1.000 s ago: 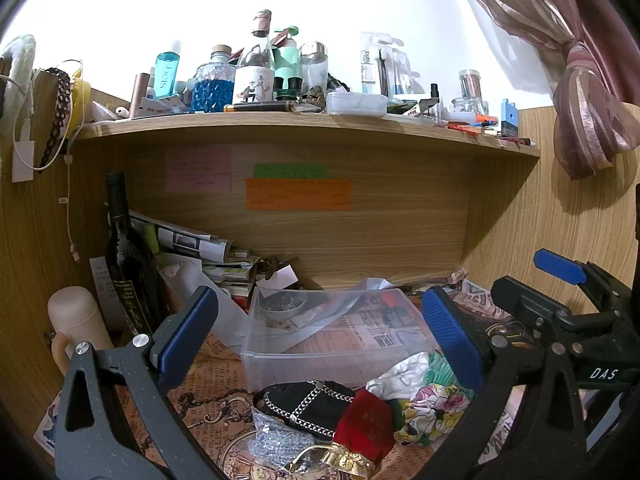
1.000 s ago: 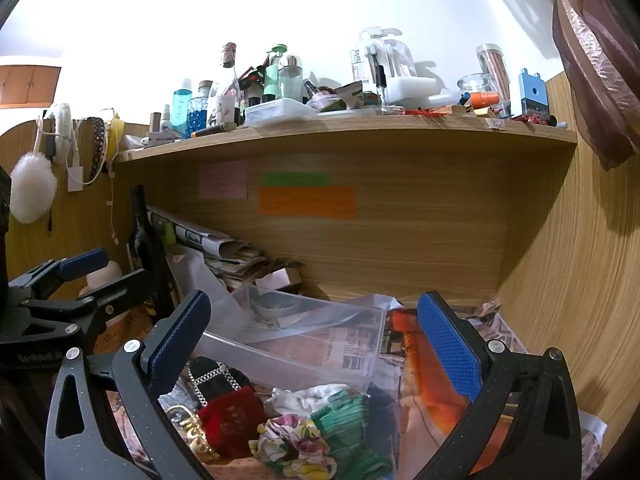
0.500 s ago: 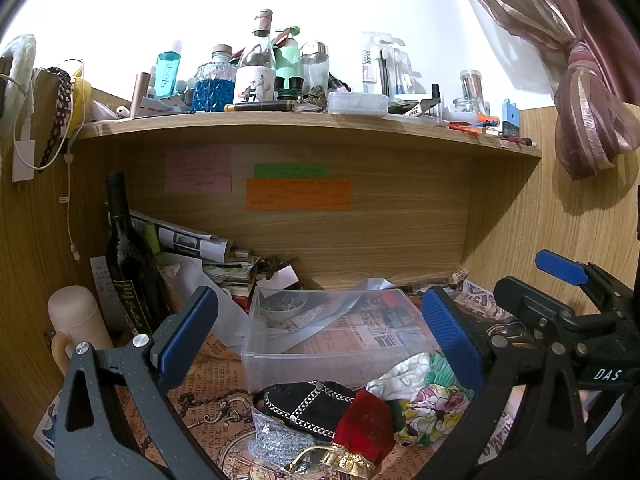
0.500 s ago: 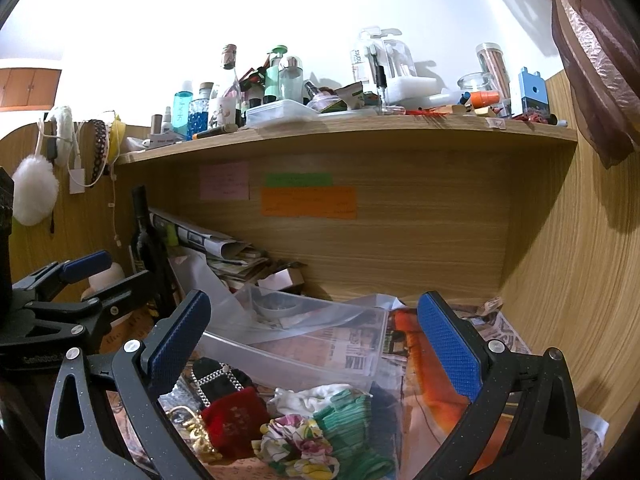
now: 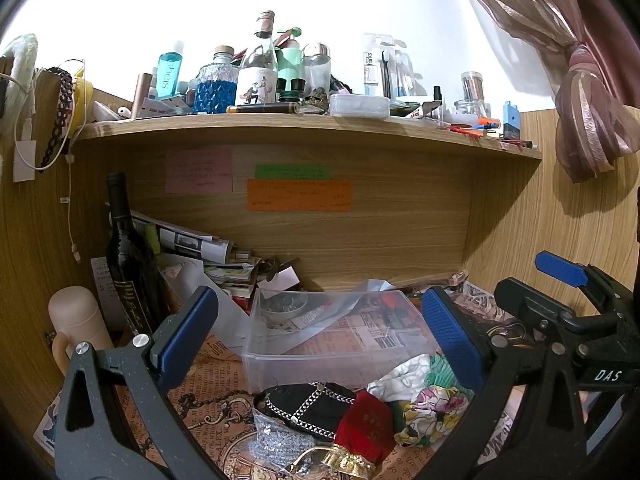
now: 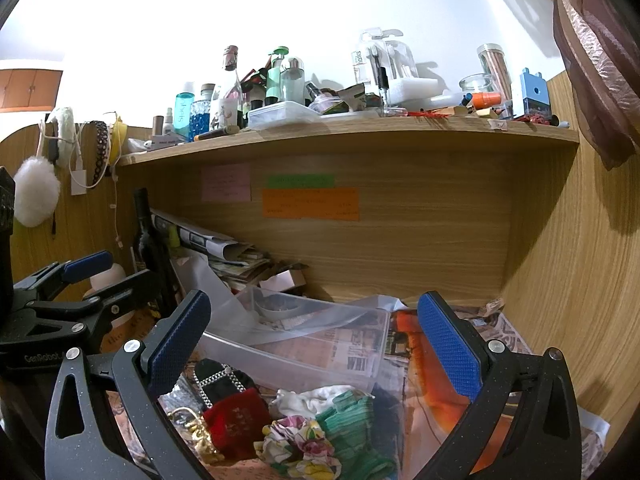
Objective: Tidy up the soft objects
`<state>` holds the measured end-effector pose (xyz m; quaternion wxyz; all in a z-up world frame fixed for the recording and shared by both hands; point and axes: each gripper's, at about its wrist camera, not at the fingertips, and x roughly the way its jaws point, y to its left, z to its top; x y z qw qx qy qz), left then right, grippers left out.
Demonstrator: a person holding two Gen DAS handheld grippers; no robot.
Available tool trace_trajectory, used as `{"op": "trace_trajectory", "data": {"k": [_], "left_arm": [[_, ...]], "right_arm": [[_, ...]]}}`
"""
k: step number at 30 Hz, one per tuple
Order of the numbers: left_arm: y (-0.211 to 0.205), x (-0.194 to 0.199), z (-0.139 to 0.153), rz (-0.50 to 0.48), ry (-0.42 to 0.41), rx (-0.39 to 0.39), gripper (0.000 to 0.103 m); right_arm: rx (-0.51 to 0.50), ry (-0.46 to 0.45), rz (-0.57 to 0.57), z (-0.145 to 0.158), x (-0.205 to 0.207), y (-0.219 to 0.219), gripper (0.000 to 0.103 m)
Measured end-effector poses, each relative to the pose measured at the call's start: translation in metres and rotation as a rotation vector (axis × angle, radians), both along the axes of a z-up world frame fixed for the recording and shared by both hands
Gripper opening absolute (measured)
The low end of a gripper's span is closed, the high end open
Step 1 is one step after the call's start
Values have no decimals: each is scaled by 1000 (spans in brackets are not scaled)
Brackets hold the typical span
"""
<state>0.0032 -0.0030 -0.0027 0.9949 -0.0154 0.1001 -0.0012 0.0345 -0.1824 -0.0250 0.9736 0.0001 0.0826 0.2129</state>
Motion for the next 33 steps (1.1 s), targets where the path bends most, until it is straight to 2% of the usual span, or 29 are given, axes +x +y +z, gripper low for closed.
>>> {"op": "trace_trajectory", "data": {"k": [19, 31, 33], "left_arm": [[0, 1, -1, -1, 1, 0, 103], [6, 8, -7, -14, 37, -30, 103], [6, 9, -9, -14, 45, -31, 98]], "right_arm": [[-5, 7, 14, 1, -1, 9, 103], [6, 29, 25, -7, 7, 7, 103], [5, 38, 27, -9, 9, 7, 101]]}}
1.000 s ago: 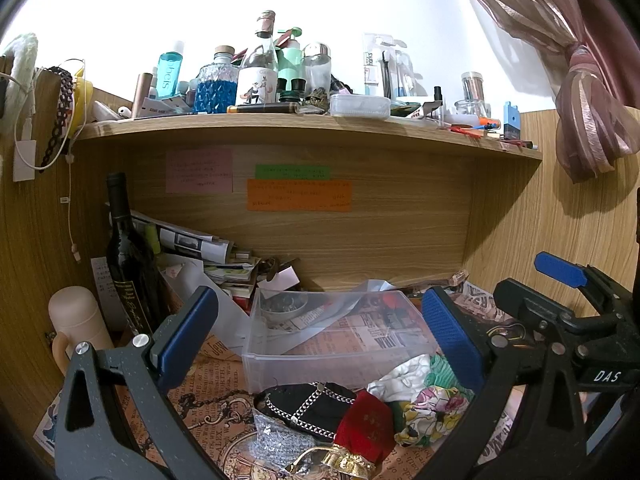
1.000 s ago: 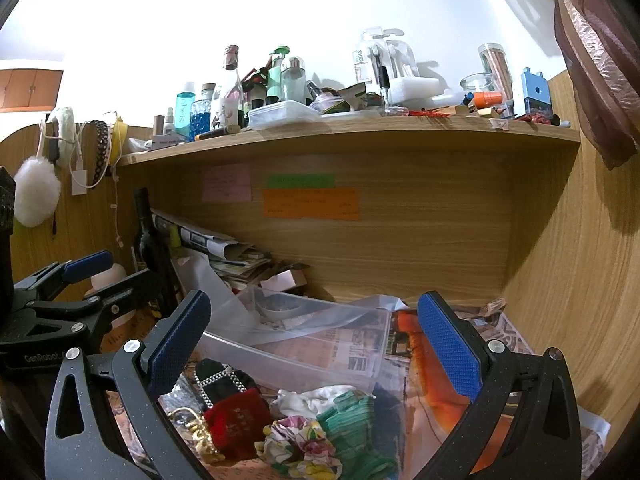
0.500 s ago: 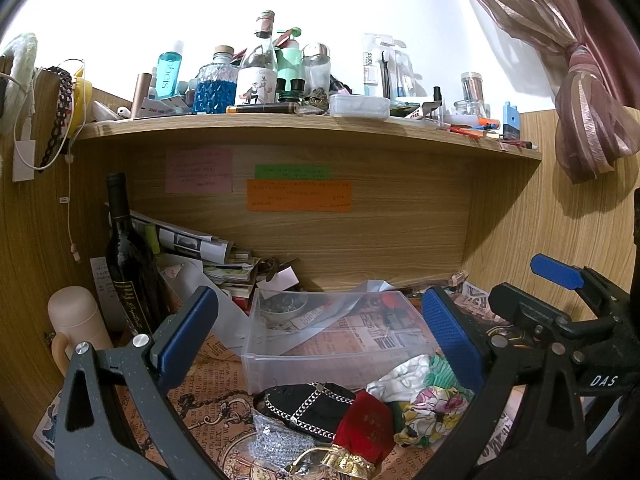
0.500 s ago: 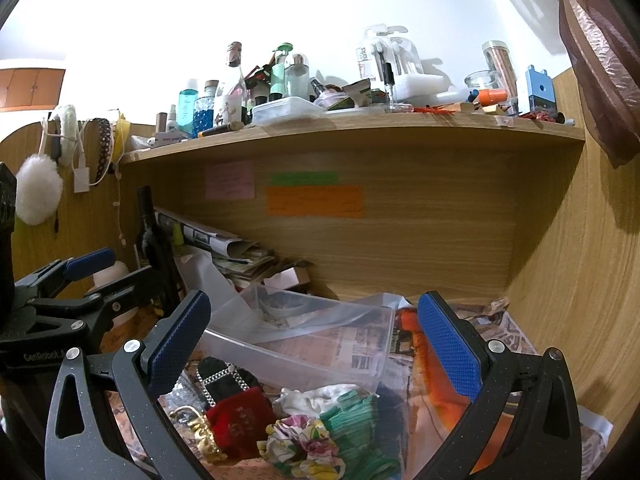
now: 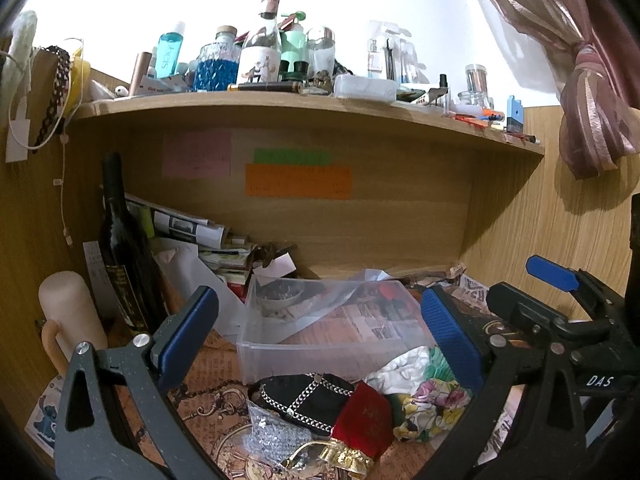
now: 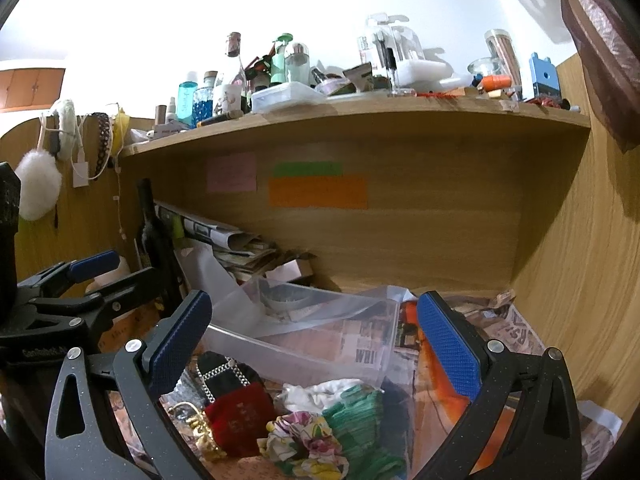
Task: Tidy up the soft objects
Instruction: 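Grasp the red cloth with the left tool while the right tool grasps the floral scrunchie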
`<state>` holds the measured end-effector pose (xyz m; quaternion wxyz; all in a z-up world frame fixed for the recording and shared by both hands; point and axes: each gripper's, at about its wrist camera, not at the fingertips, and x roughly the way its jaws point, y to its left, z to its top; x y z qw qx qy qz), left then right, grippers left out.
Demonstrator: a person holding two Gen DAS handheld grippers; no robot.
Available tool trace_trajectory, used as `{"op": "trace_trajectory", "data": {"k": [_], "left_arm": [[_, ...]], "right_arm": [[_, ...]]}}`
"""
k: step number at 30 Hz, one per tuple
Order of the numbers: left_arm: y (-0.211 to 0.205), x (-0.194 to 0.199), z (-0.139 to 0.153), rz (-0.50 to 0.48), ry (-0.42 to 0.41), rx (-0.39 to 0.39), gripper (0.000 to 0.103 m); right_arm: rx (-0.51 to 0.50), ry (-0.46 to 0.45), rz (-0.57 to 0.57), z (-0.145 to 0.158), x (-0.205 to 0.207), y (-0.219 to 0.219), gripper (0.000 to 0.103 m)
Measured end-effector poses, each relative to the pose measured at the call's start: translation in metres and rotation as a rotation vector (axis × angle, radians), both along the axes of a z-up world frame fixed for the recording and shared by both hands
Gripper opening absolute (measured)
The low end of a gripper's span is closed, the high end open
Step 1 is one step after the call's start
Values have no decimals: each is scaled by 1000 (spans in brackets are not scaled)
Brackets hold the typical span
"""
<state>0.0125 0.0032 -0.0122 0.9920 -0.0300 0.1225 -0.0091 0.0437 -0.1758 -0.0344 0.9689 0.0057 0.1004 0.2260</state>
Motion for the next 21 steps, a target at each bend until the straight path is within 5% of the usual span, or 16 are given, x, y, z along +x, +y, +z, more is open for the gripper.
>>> {"op": "trace_trajectory", "data": {"k": [21], "left_arm": [[10, 38, -74, -95, 327, -49, 54]], "right_arm": [[-89, 270, 99, -59, 25, 0, 65]]}}
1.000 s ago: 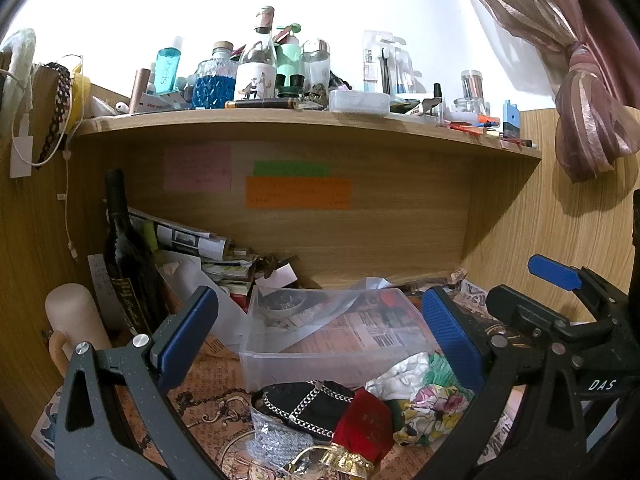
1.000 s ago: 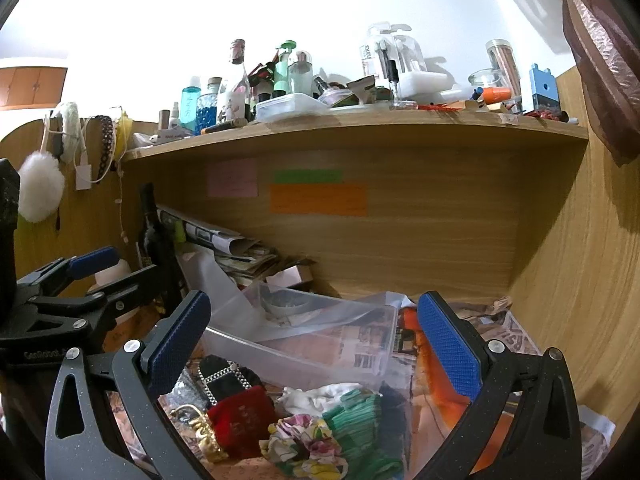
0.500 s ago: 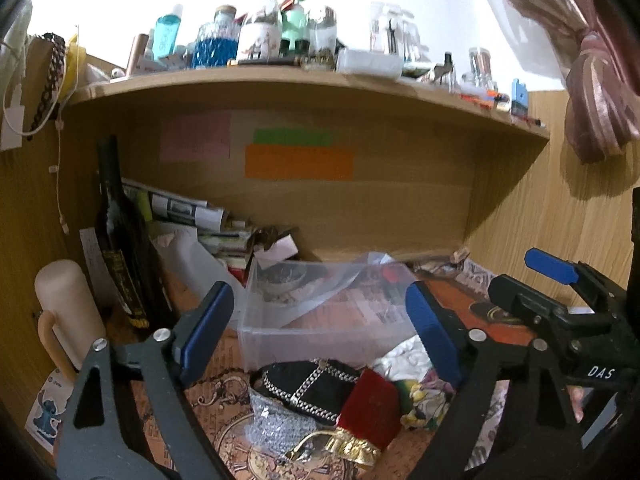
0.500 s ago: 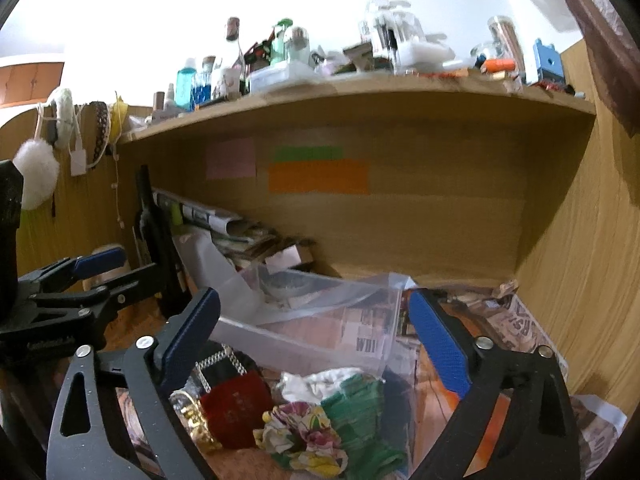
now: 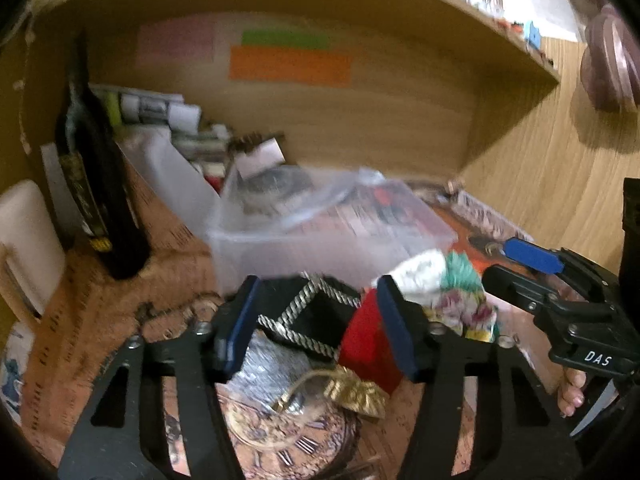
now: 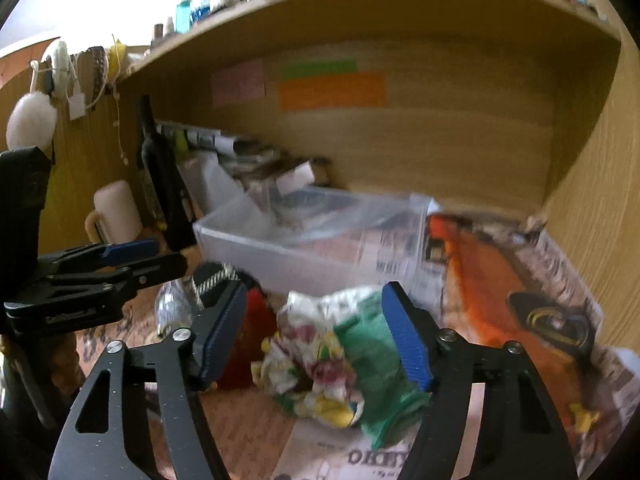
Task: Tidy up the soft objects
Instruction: 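Grasp the red cloth with the left tool while the right tool grasps the floral scrunchie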
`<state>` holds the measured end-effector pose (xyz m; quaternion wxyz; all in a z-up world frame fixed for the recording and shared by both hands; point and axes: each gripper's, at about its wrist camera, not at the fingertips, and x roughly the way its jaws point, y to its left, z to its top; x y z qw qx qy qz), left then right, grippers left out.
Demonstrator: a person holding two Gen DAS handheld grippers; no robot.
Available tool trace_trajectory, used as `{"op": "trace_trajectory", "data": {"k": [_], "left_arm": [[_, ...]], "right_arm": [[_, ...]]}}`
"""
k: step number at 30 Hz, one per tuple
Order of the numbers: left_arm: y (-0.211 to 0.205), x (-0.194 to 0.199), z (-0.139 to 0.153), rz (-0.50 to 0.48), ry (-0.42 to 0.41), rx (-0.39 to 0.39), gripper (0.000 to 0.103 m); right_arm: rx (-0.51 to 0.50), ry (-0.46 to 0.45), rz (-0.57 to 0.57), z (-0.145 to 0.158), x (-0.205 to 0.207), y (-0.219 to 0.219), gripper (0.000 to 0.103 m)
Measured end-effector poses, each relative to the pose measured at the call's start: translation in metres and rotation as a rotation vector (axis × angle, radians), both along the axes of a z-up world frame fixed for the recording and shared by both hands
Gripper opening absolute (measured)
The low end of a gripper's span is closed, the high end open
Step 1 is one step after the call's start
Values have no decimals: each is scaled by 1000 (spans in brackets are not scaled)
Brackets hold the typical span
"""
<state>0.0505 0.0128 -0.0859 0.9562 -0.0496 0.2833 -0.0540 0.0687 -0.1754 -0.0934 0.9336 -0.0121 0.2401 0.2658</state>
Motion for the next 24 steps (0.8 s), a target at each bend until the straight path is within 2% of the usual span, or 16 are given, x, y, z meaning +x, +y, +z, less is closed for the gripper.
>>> {"op": "trace_trajectory", "data": {"k": [3, 15, 18, 19, 20, 24], "left_arm": [[-7, 5, -13, -28, 42, -1, 50], [-27, 15, -45, -120, 159, -4, 49], [-31, 16, -50, -122, 165, 9, 47], [-32, 16, -50, -125, 162, 15, 44], [-32, 16, -50, -129, 163, 18, 37], [-33, 16, -49, -126, 161, 11, 29]], "right_arm": [[-2, 44, 9, -10, 2, -1, 60], [-44, 150, 55, -39, 5, 9, 47], [-53, 154, 49, -43, 7, 10, 36], [-52, 154, 46, -43, 7, 9, 32], [-50, 154, 43, -43, 8, 8, 28], [-47, 152, 37, -44, 9, 6, 13]]}}
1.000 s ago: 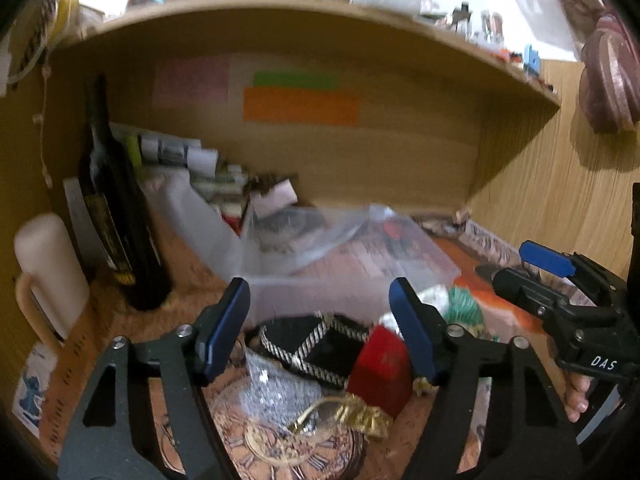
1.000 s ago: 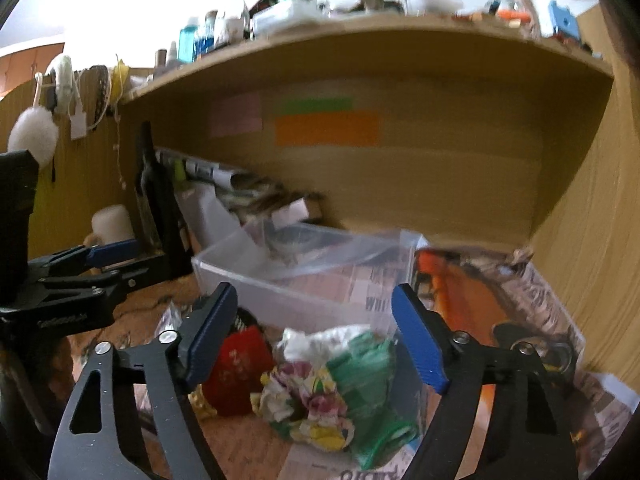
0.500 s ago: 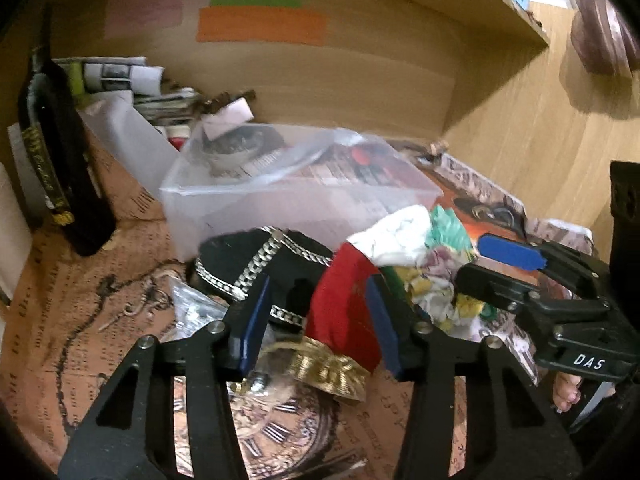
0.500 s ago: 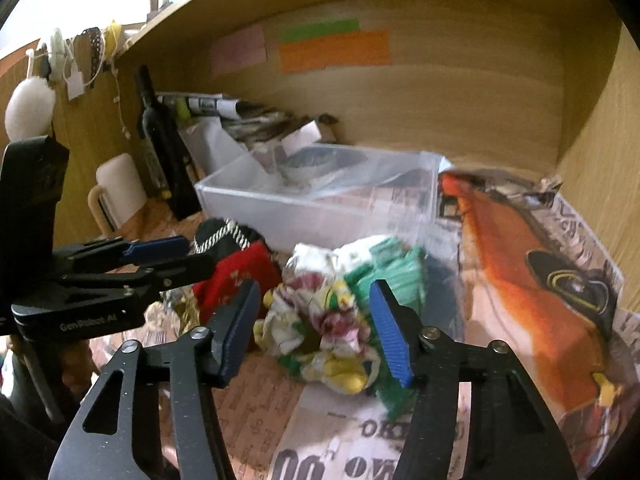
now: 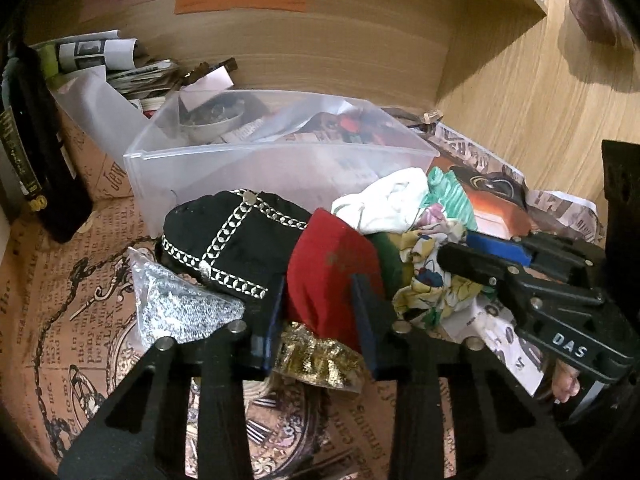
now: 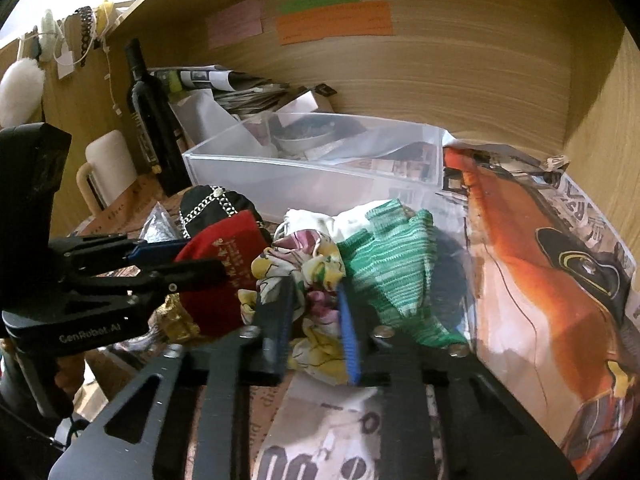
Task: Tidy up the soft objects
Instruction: 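Grasp the red cloth with the left tool while the right tool grasps the floral scrunchie, then carry both items into the clear plastic box and open both tools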
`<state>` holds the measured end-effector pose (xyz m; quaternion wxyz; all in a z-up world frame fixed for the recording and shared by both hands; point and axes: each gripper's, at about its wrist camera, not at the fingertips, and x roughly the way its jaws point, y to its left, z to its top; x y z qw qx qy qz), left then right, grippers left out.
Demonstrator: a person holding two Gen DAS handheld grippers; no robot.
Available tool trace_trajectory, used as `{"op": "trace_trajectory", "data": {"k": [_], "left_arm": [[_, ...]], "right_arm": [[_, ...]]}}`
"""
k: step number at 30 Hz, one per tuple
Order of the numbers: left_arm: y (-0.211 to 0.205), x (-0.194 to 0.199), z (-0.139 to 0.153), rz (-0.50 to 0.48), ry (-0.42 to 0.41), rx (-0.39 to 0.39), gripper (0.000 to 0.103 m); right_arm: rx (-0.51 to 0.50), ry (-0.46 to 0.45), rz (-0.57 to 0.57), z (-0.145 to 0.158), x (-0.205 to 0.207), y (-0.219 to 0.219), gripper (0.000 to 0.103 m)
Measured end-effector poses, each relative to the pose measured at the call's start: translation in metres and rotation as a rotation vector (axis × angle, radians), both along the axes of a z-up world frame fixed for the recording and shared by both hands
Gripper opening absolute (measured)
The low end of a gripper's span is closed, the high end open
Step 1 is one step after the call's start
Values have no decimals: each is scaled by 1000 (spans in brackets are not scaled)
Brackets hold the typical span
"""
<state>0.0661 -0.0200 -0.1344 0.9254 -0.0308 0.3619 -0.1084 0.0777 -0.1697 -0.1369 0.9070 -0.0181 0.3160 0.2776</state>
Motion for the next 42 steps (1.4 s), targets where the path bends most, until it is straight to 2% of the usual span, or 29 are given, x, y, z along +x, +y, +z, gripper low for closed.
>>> {"op": "trace_trajectory", "data": {"k": [8, 19, 27, 34, 42], "left_arm": [[1, -10, 21, 14, -51, -17, 9], [11, -14, 51, 39, -137, -35, 9], [23, -9, 85, 86, -243, -46, 8], [36, 10, 109, 122, -311, -30, 9], [53, 51, 119, 171, -311, -15, 9]], "right_arm": [[25, -56, -5, 12, -6, -3, 9], [85, -177, -43, 48, -11, -13, 8], [119, -253, -84, 71, 1, -17, 8], [128, -289, -102, 83, 22, -14, 9], [74, -283, -103, 87, 58, 1, 9]]}}
